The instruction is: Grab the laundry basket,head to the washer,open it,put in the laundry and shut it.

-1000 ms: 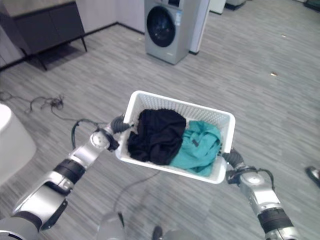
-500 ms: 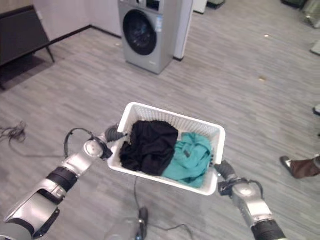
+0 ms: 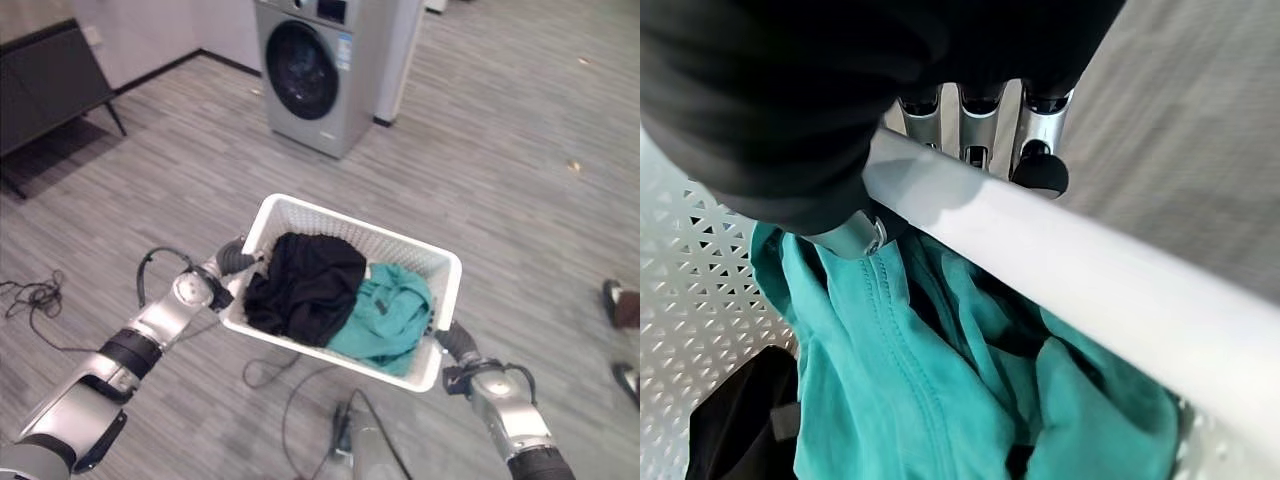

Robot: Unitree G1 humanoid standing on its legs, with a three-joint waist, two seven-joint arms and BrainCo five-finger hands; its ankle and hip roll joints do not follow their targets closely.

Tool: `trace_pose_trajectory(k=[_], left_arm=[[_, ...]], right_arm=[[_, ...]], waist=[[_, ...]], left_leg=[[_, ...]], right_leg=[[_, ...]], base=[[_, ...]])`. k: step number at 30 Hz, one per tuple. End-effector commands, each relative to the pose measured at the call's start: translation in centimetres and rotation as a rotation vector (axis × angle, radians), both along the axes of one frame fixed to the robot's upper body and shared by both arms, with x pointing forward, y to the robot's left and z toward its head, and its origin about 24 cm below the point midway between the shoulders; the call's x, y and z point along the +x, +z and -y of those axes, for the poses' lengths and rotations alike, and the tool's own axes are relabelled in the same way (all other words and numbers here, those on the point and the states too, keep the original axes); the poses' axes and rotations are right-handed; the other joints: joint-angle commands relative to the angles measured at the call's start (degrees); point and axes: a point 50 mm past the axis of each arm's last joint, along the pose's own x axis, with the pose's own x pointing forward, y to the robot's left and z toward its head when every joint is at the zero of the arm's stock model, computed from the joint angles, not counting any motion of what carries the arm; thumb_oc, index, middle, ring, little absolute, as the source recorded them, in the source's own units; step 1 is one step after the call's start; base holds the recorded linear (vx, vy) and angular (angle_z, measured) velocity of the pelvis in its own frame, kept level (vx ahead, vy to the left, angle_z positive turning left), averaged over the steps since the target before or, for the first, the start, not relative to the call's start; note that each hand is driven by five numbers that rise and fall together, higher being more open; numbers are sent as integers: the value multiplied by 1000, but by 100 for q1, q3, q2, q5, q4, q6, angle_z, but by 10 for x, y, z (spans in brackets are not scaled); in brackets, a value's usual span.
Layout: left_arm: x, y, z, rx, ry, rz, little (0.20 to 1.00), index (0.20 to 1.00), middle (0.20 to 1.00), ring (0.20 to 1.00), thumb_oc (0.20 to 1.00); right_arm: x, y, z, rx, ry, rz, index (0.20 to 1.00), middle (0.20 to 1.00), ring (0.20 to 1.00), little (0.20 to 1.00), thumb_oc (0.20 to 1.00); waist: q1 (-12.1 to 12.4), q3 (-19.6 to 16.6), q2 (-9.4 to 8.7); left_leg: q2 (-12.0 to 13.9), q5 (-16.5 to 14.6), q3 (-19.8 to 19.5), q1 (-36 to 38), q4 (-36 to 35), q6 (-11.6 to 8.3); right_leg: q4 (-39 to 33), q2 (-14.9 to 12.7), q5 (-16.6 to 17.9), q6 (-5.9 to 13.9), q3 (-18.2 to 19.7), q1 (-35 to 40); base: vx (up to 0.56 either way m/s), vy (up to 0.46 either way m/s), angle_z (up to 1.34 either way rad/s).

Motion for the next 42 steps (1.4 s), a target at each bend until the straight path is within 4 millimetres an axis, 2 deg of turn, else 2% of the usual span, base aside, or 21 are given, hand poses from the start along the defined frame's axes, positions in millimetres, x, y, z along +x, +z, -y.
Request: trace_pose_trajectory(k=[1, 3, 6, 8, 9, 10, 11, 12, 15, 18, 19, 23, 29, 31, 32, 34, 35, 37, 38, 41, 42], left_arm=[[12, 40, 7, 20, -37, 178, 200, 200, 200, 200, 200], [12, 36, 5, 28, -31, 168, 200, 200, 200, 200, 200], [12, 35, 9, 29, -45, 169, 200, 200, 200, 200, 200], [11, 31, 12, 10, -53, 151, 200, 200, 200, 200, 200], [11, 31, 12, 11, -53, 152, 200, 200, 200, 200, 200], [12, 33, 10, 1, -45, 143, 200, 200, 200, 200, 200], [12, 33, 10, 1, -45, 143, 200, 200, 200, 200, 200], [13, 40, 8, -25, -40, 158, 200, 200, 200, 200, 200], [14, 51, 13, -52, -59, 183, 200, 200, 200, 200, 200], [15, 54, 18, -53, -78, 196, 200, 200, 200, 200, 200], [16, 55, 17, -41, -74, 201, 200, 200, 200, 200, 200], [16, 55, 9, -25, -55, 201, 200, 200, 200, 200, 200], [11, 50, -8, -22, -19, 197, 200, 200, 200, 200, 200], [9, 48, -13, -12, -19, 191, 200, 200, 200, 200, 200], [9, 50, -19, 4, -3, 195, 200, 200, 200, 200, 200], [11, 56, -17, 6, -9, 215, 200, 200, 200, 200, 200], [12, 62, -20, 6, 8, 240, 200, 200, 200, 200, 200], [12, 66, -21, 5, 11, 254, 200, 200, 200, 200, 200], [13, 81, -18, 3, 0, 302, 200, 200, 200, 200, 200], [13, 82, -17, -1, -6, 304, 200, 200, 200, 200, 200], [11, 83, -21, -10, 1, 312, 200, 200, 200, 200, 200]], right_arm=[[27, 53, -10, 60, 84, 281, 200, 200, 200, 200, 200], [25, 53, -8, 49, 84, 275, 200, 200, 200, 200, 200], [20, 57, 0, 30, 79, 281, 200, 200, 200, 200, 200], [18, 63, 3, 37, 69, 304, 200, 200, 200, 200, 200], [18, 63, 4, 38, 68, 304, 200, 200, 200, 200, 200], [20, 70, 4, 57, 55, 342, 200, 200, 200, 200, 200], [20, 70, 4, 57, 55, 342, 200, 200, 200, 200, 200], [23, 76, 4, 50, 55, 364, 200, 200, 200, 200, 200], [22, 78, 7, 18, 43, 362, 200, 200, 200, 200, 200], [17, 80, 9, 2, 47, 365, 200, 200, 200, 200, 200], [17, 81, 8, -1, 53, 374, 200, 200, 200, 200, 200], [23, 84, -1, 25, 79, 402, 200, 200, 200, 200, 200], [35, 79, -30, 81, 161, 399, 200, 200, 200, 200, 200], [38, 75, -37, 89, 179, 387, 200, 200, 200, 200, 200], [44, 71, -44, 95, 190, 373, 200, 200, 200, 200, 200], [48, 75, -48, 95, 197, 387, 200, 200, 200, 200, 200], [50, 79, -48, 80, 199, 407, 200, 200, 200, 200, 200], [51, 81, -48, 70, 196, 411, 200, 200, 200, 200, 200], [49, 85, -41, 58, 180, 430, 200, 200, 200, 200, 200], [47, 86, -38, 52, 171, 432, 200, 200, 200, 200, 200], [46, 87, -35, 58, 160, 441, 200, 200, 200, 200, 200]], waist=[[109, -483, -186], [25, -591, -197], [-150, -794, -181], [-232, -845, -105], [-240, -858, -119], [-208, -835, -189], [-216, -841, -179], [-82, -747, -201], [44, -587, -280], [219, -442, -422], [332, -437, -391], [645, -466, -289], [967, -774, -271], [1037, -873, -372], [1049, -879, -430], [969, -809, -392], [828, -743, -219], [781, -695, -150], [613, -626, -24], [534, -594, -25], [517, -616, -59]], left_leg=[[336, 26, 251, -923, 500, 334], [391, -131, 271, -532, 532, 254], [621, 73, 202, -196, 788, 102], [1139, 956, 227, -480, 1874, -40], [1128, 961, 208, -529, 1908, -44], [1538, 1660, 298, -1094, 3416, 7], [1548, 1648, 287, -1117, 3441, 5], [1769, 1841, 229, -1583, 4503, 59], [2105, 1684, 475, -2209, 4615, 92], [1712, 1512, 954, -2963, 3031, 49], [1404, 1616, 972, -3065, 1509, 9], [818, 2024, 448, -3240, -606, -84], [663, 2241, 195, -3194, -396, 8], [472, 2210, 179, -3136, -68, 119], [303, 1959, 262, -2943, 162, 337], [233, 1686, 356, -2677, 242, 536], [295, 1522, 427, -2354, 188, 673], [305, 1454, 446, -2167, 123, 729], [265, 1341, 369, -1779, 6, 756], [242, 1266, 290, -1643, -9, 727], [214, 1102, 275, -1502, -18, 647]], right_leg=[[-976, -606, 810, 1166, 40, 1206], [-970, -596, 957, 1200, -22, 1267], [-492, -314, 1079, 1057, 257, 1324], [-158, 37, 876, 779, 342, 1474], [-166, 23, 893, 771, 335, 1452], [-150, 254, 702, 420, 293, 1744], [-149, 262, 703, 417, 283, 1736], [-195, 514, 436, 180, 333, 2067], [-203, 643, 129, 22, 317, 2425], [-214, 489, -10, 94, 231, 2729], [-201, 494, -143, 176, 173, 2915], [-111, 608, -568, 227, 230, 3334], [327, 513, -928, 322, 614, 3809], [841, 304, -467, 529, 727, 3765], [2003, 88, 489, 879, 768, 3363], [3027, 26, 1076, 1116, 749, 3006], [3753, -46, 1177, 1145, 568, 2548], [4057, -206, 1111, 1124, 386, 2262], [3799, -348, 611, 949, 56, 1704], [3375, -334, 390, 878, -55, 1690], [2214, -459, 157, 831, -151, 1599]], base=[[485, -176, 58], [676, -271, 17], [540, -271, 16], [408, -316, 30], [396, -482, -20], [246, -341, -34], [549, -616, -42], [286, -279, -22], [396, -354, -39], [357, -31, -15], [463, 86, -16], [422, 53, -45], [574, 119, -70], [610, 247, -66], [589, 278, -62], [502, 267, -31], [313, 195, 13], [349, 183, 11], [425, 164, -14], [312, -4, 5], [359, -126, 61]])
